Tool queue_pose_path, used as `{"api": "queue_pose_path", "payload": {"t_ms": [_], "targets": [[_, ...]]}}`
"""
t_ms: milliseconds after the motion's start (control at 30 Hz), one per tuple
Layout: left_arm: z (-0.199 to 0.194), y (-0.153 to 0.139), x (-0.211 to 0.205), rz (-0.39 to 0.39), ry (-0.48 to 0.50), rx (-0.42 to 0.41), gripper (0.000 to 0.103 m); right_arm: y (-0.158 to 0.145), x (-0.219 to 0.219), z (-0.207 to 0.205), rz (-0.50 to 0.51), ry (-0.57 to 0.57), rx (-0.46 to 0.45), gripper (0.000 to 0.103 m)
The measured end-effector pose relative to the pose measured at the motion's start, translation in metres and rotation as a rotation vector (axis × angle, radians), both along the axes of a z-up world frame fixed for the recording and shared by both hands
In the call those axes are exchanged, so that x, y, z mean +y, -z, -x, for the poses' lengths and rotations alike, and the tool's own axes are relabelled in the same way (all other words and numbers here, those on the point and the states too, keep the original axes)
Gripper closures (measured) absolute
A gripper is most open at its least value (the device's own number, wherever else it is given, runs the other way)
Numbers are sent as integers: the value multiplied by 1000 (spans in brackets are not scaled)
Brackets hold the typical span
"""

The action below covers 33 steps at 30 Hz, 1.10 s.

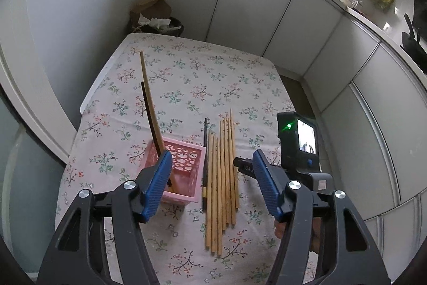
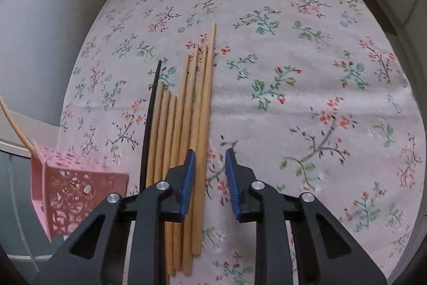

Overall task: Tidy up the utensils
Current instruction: 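Grasp another wooden chopstick from the row with the right tool, then grasp a wooden chopstick with the left tool while the right tool holds its own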

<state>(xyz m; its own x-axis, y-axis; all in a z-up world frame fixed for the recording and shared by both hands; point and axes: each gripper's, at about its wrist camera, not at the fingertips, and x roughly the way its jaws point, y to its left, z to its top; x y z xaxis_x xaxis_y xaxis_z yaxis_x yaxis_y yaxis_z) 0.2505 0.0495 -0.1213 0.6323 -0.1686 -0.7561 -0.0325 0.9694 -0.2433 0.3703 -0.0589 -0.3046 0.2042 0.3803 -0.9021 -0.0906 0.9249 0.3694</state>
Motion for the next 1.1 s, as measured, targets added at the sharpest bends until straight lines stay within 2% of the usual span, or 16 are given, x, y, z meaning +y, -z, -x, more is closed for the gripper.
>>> {"api": "queue_pose_path", "payload": {"t_ms": [67,167,200,233,333,433,567,667,767,833,933,1033,1100], "targets": [[-1,1,2,11,0,8,43,2,3,-3,-1,0,-5,88],[-3,1,4,20,-4,7,43,5,10,-6,-12,-9,-7,89],[-3,1,3,17,-4,5,43,4,13,-5,0,-21,-15,89],[-3,1,2,12,-2,4,43,3,20,-3,39,-52,-31,95],[-3,2,-2,14,9,6,43,1,24,2,81,-76,-3,95],[-3,1,-5,12,20,3,43,0,3,8,78,-37,40,95],[-4,1,-18,10,49,-1,43,-6,-38,16,14,45,63,95],[-10,10,-34,24,86,33,43,5,-60,21,9,45,129,95],[-13,16,-50,15,119,57,43,11,-77,22,-46,65,159,93],[-13,17,-60,0,130,58,43,11,-83,22,-47,70,149,91],[-12,16,-71,-7,146,53,43,10,-81,21,-42,60,137,95],[-12,18,-82,-29,155,55,43,4,-85,25,-80,49,143,95],[-14,23,-87,-38,154,66,43,-2,-93,27,-51,62,132,95]]}}
